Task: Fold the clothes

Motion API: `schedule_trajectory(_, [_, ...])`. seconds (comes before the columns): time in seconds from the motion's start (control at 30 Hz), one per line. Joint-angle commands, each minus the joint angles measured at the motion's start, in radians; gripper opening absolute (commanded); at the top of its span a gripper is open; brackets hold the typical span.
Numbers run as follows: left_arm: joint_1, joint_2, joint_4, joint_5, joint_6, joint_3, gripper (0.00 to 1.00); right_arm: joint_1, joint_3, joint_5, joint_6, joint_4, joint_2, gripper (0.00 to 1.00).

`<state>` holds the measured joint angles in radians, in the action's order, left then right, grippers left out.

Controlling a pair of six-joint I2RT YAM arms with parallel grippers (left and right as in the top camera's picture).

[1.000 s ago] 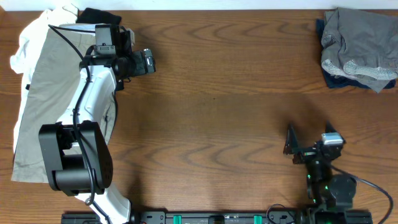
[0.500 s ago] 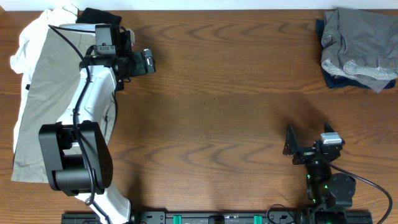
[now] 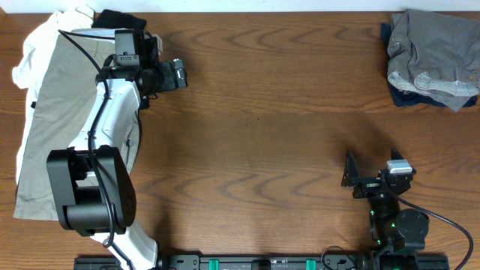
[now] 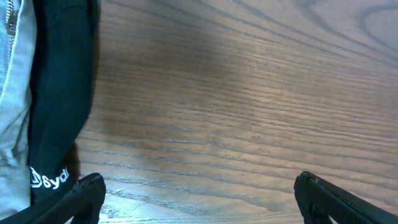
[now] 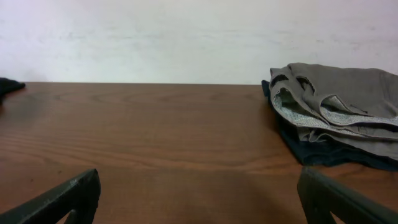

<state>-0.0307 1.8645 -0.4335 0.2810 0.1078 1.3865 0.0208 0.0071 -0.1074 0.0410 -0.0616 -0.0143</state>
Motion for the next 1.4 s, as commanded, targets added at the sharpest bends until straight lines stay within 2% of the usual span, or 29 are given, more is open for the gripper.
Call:
schedule_trajectory(0.0, [-0.005,-0.007,0.005,-0.021,-0.002,0.017,0.98,-0.008,-0.002,0.006,0.007,-0.005,0.006,0.99])
schedule_trajectory(0.2, [0.008,-0.144,-0.024,-0.101,-0.011,-0.008,0.98,-0.008,-0.002,0.006,0.007,-0.005,0.006,0.99])
schedule_trajectory(0.57, [0.024,-0.607,0.008,-0.132,-0.303,-0.236,0.98,-0.008,-0.002,0.006,0.007,-0.005,0.006,0.99])
schedule_trajectory(0.67, [0.024,-0.753,0.056,-0.132,-0.312,-0.351,0.98,-0.008,-0.002,0.006,0.007,-0.005,0.006,0.99])
schedule_trajectory(0.87, [0.024,-1.064,0.247,-0.131,-0.313,-0.665,0.98,-0.008,-0.002,0.006,0.007,-0.005,0.006,0.99])
schedule_trajectory(1.07, [0.02,-1.352,0.392,-0.067,-0.313,-0.957,0.98,-0.008,-0.002,0.006,0.007,-0.005,0.006,0.99])
schedule_trajectory(1.37, [0.02,-1.633,0.513,-0.038,-0.313,-1.21,0.98,-0.008,-0.002,0.006,0.007,-0.005,0.006,0.99])
